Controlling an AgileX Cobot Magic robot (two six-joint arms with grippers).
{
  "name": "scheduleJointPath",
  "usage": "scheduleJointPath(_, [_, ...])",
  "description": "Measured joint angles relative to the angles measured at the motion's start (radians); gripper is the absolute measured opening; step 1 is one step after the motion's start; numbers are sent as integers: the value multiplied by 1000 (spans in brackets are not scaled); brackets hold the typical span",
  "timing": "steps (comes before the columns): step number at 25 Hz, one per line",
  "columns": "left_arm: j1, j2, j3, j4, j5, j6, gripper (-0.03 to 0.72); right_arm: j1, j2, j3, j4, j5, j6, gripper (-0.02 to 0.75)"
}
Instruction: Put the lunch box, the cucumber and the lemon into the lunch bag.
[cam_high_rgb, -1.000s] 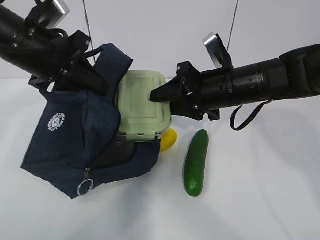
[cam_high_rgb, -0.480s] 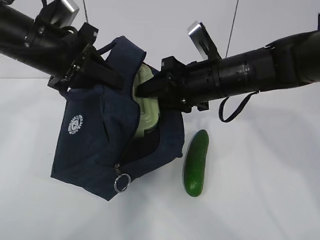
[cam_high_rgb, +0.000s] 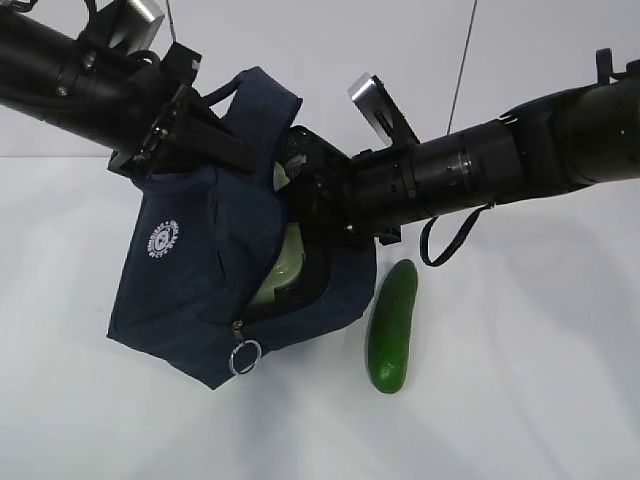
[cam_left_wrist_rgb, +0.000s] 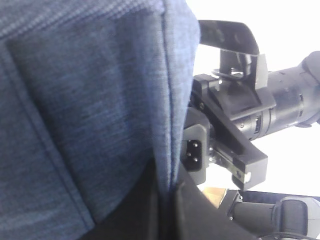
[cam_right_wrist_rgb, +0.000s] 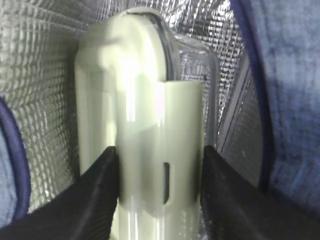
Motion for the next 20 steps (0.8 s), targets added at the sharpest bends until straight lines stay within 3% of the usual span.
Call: scheduleJointPath(20, [0, 46, -2, -84, 21, 20, -3, 0, 17, 0, 16, -10, 0, 344])
